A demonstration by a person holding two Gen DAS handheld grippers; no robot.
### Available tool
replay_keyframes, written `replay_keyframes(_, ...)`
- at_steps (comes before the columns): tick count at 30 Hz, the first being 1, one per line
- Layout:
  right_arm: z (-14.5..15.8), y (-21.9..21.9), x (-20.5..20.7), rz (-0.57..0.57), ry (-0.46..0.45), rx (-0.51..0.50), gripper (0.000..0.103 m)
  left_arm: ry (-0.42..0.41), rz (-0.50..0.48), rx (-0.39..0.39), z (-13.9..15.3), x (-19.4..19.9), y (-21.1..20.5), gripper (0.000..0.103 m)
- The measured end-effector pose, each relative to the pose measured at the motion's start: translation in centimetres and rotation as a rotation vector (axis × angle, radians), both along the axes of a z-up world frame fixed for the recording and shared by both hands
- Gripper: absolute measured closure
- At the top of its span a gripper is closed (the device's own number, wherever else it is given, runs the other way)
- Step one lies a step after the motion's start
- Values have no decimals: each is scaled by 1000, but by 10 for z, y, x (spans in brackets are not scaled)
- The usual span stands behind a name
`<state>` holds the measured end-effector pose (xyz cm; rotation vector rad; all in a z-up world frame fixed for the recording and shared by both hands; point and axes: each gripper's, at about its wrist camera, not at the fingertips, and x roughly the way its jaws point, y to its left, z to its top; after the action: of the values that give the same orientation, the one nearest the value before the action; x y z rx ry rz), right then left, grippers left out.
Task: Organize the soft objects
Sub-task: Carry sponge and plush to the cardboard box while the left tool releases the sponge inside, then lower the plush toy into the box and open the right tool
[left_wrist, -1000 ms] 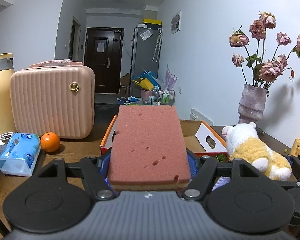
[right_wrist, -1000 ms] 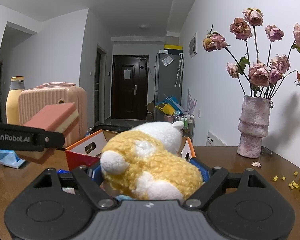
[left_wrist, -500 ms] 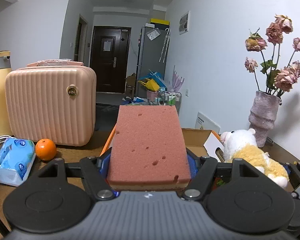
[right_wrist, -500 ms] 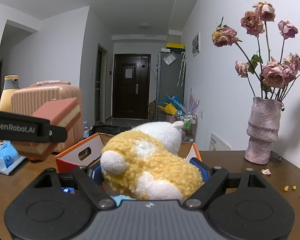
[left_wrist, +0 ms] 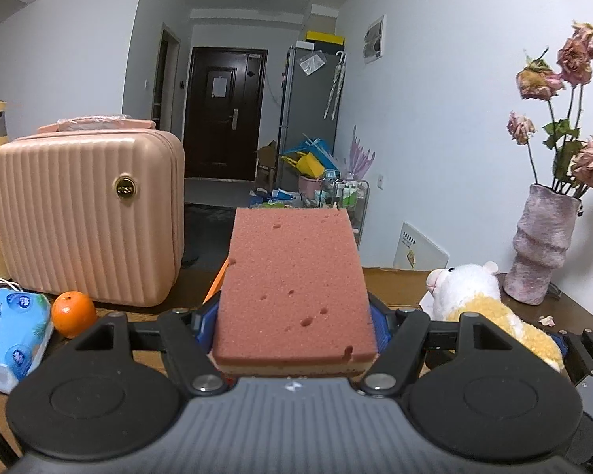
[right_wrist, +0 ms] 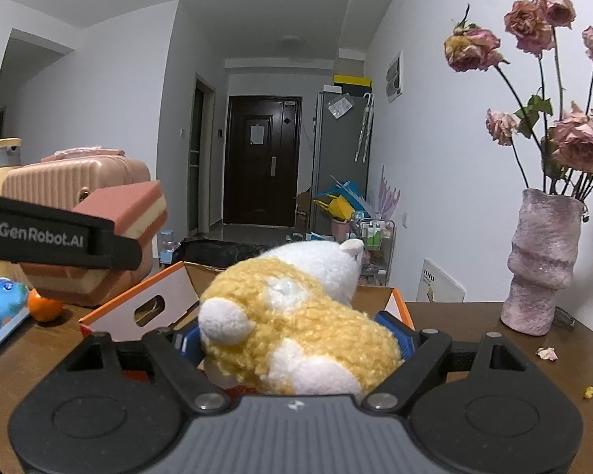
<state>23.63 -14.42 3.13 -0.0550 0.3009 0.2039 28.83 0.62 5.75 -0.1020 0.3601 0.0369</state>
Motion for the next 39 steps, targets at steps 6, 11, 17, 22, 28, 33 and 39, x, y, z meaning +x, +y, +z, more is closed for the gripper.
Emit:
replay_keyframes(6,-1,4,23,-5,9,-23,18,26,16,7,-4,28,-1,32)
replay_keyframes(11,0,8,41,-14,19,-42,18,36,22,14,-5,46,-2,32)
replay_keyframes(17,1,13,67,-27,58,-66,18,50,34,41,-8,67,-4,32)
replay_keyframes(22,-3,16,88,-42,98,-83,18,80,42,57,-13,89,-7,32)
replay_keyframes(28,-10,17,104,-57,137,-85,6,109,53,74,-21,107,-8,7)
replay_keyframes(33,-11,10,105,-82,152,-51,0,121,70,35,-24,109,0,0)
replay_keyframes(39,-14,7,103,-81,164,-30,0,123,74,33,-25,107,1,0)
